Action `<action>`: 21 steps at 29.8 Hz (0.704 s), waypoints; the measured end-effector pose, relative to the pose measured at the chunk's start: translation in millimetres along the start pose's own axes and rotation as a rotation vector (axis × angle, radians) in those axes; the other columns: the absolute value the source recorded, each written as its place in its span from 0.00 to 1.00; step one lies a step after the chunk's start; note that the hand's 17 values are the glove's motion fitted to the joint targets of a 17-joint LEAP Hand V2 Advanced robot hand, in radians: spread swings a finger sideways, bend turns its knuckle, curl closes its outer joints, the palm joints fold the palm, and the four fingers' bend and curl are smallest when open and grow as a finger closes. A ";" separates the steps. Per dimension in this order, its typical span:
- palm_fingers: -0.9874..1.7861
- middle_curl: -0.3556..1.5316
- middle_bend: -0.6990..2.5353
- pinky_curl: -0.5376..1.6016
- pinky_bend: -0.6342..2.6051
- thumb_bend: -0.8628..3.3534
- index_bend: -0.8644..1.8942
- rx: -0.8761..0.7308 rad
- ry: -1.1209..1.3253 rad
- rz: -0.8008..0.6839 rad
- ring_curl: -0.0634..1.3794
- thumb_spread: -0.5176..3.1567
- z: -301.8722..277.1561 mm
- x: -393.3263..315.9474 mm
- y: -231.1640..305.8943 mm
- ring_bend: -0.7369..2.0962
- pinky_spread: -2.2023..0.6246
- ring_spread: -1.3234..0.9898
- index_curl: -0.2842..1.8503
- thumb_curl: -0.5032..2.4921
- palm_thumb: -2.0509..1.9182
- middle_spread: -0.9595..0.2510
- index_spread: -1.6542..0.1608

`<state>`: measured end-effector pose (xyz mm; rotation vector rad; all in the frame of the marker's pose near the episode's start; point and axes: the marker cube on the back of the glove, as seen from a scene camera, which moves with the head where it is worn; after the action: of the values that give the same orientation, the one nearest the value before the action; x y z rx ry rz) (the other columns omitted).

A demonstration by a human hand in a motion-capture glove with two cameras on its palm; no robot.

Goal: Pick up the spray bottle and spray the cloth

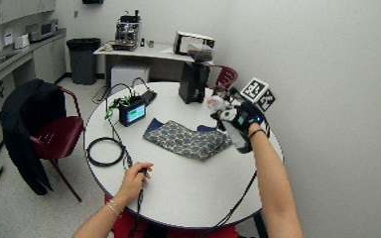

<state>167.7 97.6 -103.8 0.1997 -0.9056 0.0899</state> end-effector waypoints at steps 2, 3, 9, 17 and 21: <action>0.82 0.43 0.38 0.42 0.30 0.20 0.37 -0.017 0.012 0.025 0.33 0.40 4.5 -2.0 0.0 0.49 0.76 0.53 0.29 0.34 0.75 0.72 0.81; 0.82 0.43 0.38 0.42 0.30 0.20 0.37 -0.039 0.017 0.048 0.34 0.40 11.8 3.4 -1.0 0.50 0.76 0.52 0.29 0.34 0.75 0.72 0.81; 0.82 0.43 0.38 0.42 0.30 0.20 0.37 -0.159 0.012 0.170 0.34 0.40 59.4 68.1 -10.3 0.50 0.76 0.52 0.29 0.35 0.75 0.72 0.81; 0.81 0.43 0.38 0.42 0.30 0.20 0.37 0.040 0.034 0.042 0.34 0.40 -19.7 -9.4 5.4 0.50 0.76 0.53 0.30 0.35 0.75 0.73 0.81; 0.81 0.43 0.38 0.42 0.30 0.20 0.37 -0.005 0.039 0.067 0.34 0.40 -1.7 -12.1 4.7 0.50 0.76 0.52 0.30 0.35 0.75 0.72 0.81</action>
<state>160.9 102.6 -113.8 0.1624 -0.8739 0.1533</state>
